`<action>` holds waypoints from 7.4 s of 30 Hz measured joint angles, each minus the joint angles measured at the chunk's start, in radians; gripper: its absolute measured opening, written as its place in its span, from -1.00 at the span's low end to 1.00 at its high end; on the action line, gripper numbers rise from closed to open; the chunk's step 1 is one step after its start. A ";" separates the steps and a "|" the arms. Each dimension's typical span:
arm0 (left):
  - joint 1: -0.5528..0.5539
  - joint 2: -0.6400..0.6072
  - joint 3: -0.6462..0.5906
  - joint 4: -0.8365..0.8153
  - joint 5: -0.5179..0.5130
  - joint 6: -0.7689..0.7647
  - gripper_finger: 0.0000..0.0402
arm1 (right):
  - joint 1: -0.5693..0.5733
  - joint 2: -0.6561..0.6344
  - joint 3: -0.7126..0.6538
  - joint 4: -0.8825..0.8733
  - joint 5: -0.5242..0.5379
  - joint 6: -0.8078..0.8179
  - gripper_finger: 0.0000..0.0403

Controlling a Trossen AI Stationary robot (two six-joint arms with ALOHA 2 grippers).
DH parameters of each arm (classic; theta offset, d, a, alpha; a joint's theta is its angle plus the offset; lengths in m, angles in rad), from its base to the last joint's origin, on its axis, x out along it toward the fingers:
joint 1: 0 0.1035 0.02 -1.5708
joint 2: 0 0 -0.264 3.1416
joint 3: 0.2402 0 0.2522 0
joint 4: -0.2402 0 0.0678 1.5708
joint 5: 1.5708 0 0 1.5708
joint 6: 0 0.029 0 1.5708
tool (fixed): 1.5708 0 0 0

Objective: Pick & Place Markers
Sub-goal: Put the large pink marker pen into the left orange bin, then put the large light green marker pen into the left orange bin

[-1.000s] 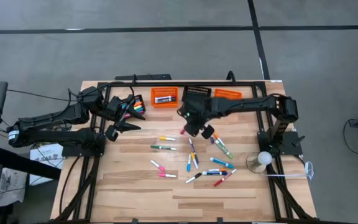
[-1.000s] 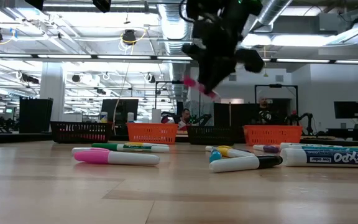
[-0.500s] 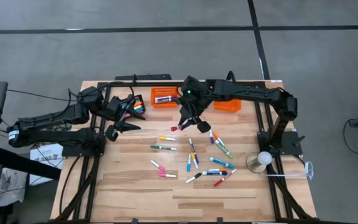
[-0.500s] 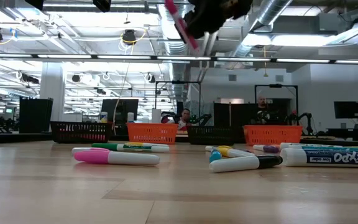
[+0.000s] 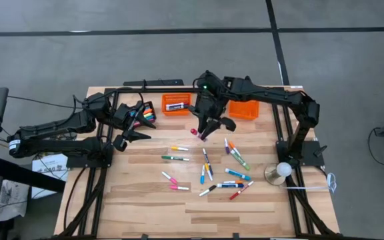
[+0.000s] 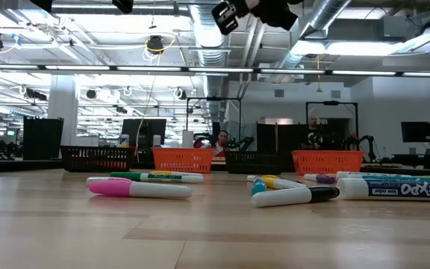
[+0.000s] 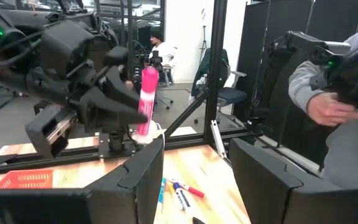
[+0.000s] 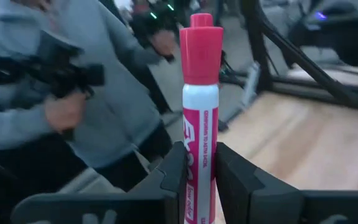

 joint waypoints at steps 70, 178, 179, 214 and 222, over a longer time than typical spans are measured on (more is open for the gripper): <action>0.065 -0.264 -0.280 0.011 -0.124 -0.133 -0.08 | -0.128 0.577 0.406 0.153 1.196 -0.014 -0.70; 0.065 -0.264 -0.280 0.020 -0.124 -0.103 -0.08 | -0.009 -0.340 -0.461 0.216 1.131 0.472 -0.16; 0.065 -0.264 -0.280 0.022 -0.123 -0.103 -0.08 | 0.006 -0.375 -0.491 0.212 1.134 0.493 -0.16; 0.065 -0.264 -0.280 0.026 -0.124 -0.107 -0.08 | 0.319 -0.523 -0.663 -0.136 1.276 0.772 -0.14; 0.065 -0.264 -0.280 0.026 -0.124 -0.107 -0.08 | 0.369 -0.523 -0.663 -0.202 1.273 0.837 -0.19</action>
